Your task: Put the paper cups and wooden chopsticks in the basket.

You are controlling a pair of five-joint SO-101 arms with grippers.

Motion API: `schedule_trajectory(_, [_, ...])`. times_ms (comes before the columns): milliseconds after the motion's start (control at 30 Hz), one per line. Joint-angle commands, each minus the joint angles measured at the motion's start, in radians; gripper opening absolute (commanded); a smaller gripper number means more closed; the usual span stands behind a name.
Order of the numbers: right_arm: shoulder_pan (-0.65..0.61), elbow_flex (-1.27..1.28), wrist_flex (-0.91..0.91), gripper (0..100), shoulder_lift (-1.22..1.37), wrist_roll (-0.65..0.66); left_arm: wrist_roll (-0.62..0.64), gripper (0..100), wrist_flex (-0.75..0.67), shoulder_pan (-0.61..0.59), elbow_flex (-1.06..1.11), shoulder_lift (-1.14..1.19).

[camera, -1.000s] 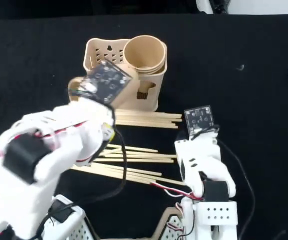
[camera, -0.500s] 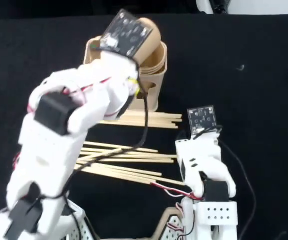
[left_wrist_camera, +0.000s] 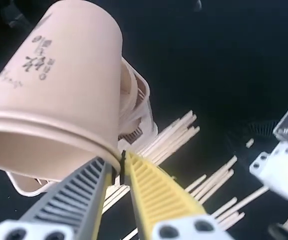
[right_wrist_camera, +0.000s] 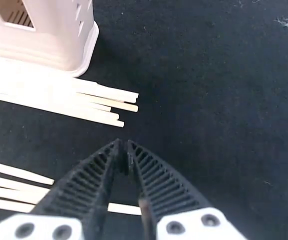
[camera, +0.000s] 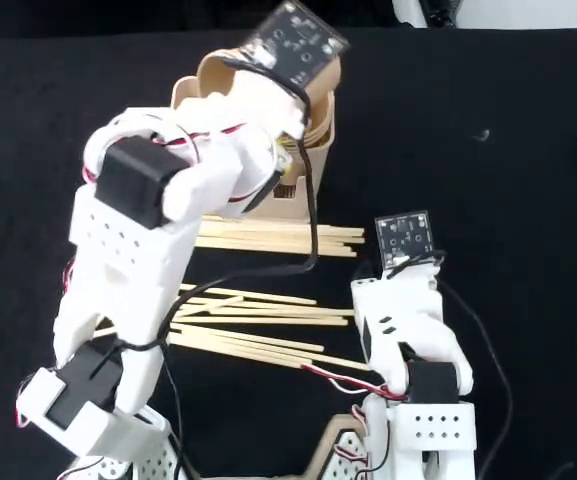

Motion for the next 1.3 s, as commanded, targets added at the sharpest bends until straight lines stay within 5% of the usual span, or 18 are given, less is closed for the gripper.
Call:
schedule_trajectory(0, [0.015,-0.039,-0.008,1.1,-0.015,0.000,-0.040,3,0.006,-0.015,0.015,-0.014])
schedule_trajectory(733, [0.014,-0.036,-0.020,1.1,-0.015,-0.003,-0.196,4,0.002,-0.091,0.110,-0.002])
schedule_trajectory(867, [0.014,-0.036,-0.020,1.1,-0.015,-0.002,-0.196,15,0.002,-0.091,0.117,-0.002])
schedule_trajectory(1100, [0.014,-0.036,-0.018,1.1,-0.015,-0.002,-0.176,22,-0.028,-0.091,0.110,-0.002])
schedule_trajectory(1267, [0.014,-0.036,-0.018,1.1,-0.015,0.000,-0.009,22,-0.155,-0.099,0.110,-0.002])
